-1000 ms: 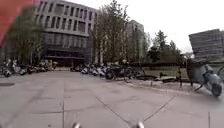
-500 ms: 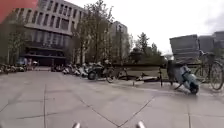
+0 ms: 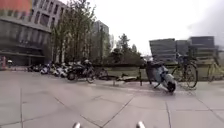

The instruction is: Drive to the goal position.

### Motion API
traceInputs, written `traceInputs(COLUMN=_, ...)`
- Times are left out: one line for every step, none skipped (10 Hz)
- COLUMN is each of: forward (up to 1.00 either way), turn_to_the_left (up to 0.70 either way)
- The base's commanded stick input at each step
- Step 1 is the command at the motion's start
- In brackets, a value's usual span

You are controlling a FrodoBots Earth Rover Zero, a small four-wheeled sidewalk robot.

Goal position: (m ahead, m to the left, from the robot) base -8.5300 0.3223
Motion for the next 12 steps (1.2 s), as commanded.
traceInputs(forward=0.00, turn_to_the_left=-0.45)
traceInputs(forward=0.00, turn_to_the_left=-0.45)
traceInputs(forward=0.00, turn_to_the_left=-0.45)
traceInputs(forward=0.00, turn_to_the_left=-0.45)
traceInputs(forward=0.00, turn_to_the_left=-0.45)
traceInputs(forward=0.00, turn_to_the_left=-0.45)
traceInputs(forward=0.00, turn_to_the_left=-0.45)
traceInputs(forward=0.00, turn_to_the_left=-0.45)
traceInputs(forward=0.00, turn_to_the_left=-0.45)
traceInputs(forward=0.00, turn_to_the_left=-0.45)
traceInputs(forward=0.00, turn_to_the_left=-0.45)
traceInputs(forward=0.00, turn_to_the_left=-0.45)
